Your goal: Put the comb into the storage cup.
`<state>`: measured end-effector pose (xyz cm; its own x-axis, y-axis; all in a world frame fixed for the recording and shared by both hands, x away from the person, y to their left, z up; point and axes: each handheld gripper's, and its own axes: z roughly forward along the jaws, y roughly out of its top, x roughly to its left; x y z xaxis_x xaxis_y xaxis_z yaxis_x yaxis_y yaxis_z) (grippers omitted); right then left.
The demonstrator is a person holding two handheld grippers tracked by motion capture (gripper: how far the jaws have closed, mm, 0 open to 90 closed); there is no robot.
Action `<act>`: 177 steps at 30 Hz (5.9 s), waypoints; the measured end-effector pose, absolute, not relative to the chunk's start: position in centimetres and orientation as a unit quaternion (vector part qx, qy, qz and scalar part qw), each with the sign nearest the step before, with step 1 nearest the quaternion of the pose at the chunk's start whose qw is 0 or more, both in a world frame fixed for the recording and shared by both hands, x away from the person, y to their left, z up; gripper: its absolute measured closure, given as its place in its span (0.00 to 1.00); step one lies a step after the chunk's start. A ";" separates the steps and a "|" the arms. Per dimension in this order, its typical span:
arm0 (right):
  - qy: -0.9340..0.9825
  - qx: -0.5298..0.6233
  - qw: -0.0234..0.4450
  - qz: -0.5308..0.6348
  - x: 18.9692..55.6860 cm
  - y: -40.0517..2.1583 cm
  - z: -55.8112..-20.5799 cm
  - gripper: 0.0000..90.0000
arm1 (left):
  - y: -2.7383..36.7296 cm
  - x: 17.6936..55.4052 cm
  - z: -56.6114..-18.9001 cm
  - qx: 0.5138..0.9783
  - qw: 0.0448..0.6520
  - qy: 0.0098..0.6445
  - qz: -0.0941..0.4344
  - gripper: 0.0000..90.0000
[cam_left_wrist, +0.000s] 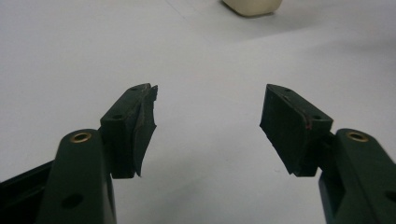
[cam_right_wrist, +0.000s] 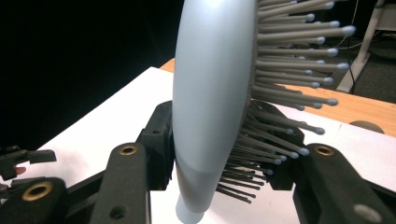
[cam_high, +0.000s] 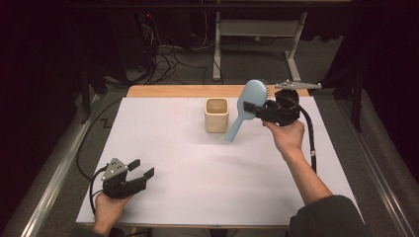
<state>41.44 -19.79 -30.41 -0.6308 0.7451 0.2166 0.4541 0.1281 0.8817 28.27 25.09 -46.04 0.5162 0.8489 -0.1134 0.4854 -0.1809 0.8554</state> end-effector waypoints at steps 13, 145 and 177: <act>0.738 0.407 0.149 0.518 42.9 -18.8 -29.1 0.61 | 25.1 28.4 -46.2 0.744 0.454 0.450 0.195 0.39; 0.750 0.457 0.164 0.448 49.5 -11.9 -34.8 0.55 | 25.1 28.4 -46.2 0.746 0.456 0.443 0.197 0.39; 0.748 0.441 0.190 0.459 48.8 -13.6 -35.6 0.31 | 25.0 28.3 -46.2 0.746 0.455 0.445 0.196 0.39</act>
<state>48.78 -13.64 -35.56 -0.5389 0.8338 0.1200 0.4845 0.1902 0.8539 28.34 25.02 -46.17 0.5282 0.8417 -0.1124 0.4853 -0.1905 0.8534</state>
